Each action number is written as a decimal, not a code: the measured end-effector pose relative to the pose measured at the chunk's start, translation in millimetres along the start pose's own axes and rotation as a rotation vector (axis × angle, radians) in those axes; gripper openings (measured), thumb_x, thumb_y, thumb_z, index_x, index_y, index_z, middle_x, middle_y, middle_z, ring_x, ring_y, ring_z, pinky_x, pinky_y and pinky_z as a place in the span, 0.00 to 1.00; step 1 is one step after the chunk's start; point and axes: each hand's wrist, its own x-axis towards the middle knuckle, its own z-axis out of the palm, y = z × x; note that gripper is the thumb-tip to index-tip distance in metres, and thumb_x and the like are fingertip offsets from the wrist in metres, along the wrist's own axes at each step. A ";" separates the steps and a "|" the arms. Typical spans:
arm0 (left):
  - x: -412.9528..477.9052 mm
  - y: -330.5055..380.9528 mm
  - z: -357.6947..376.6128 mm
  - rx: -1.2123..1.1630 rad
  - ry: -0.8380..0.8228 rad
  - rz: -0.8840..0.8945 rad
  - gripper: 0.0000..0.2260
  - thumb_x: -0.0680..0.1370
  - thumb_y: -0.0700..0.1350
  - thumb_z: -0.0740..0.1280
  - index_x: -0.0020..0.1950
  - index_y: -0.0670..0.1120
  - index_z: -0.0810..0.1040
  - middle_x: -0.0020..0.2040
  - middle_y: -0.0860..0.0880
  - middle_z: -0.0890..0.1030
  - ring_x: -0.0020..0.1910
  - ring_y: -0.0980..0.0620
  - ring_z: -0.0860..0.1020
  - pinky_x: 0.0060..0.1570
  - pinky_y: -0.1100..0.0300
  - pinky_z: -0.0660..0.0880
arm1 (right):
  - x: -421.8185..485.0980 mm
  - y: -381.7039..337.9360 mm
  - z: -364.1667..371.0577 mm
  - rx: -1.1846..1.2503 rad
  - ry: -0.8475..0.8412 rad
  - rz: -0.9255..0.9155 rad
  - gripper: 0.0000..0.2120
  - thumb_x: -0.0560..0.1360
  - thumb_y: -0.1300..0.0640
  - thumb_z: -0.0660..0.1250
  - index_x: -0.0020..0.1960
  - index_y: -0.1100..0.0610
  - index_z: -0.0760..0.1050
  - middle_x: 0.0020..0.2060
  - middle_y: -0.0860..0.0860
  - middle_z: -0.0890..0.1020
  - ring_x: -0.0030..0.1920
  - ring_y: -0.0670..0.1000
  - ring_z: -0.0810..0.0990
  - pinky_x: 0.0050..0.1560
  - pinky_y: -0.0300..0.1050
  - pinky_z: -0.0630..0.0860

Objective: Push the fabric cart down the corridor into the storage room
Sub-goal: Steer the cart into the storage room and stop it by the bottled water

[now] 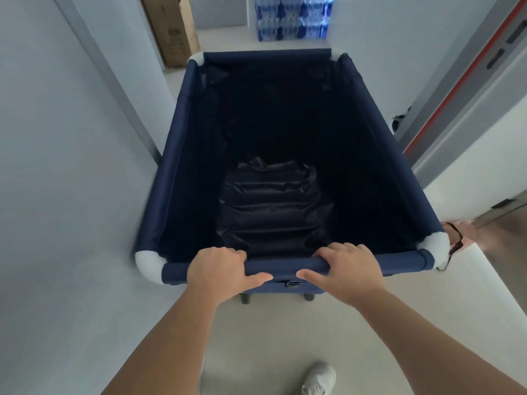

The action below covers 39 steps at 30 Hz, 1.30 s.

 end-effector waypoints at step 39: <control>386.4 -132.2 -21.5 -0.016 0.055 0.023 0.34 0.67 0.80 0.46 0.37 0.55 0.76 0.33 0.56 0.74 0.34 0.55 0.74 0.30 0.57 0.70 | 398.5 50.3 -59.5 0.024 0.032 0.032 0.39 0.66 0.17 0.46 0.50 0.44 0.80 0.40 0.42 0.77 0.44 0.47 0.73 0.52 0.46 0.67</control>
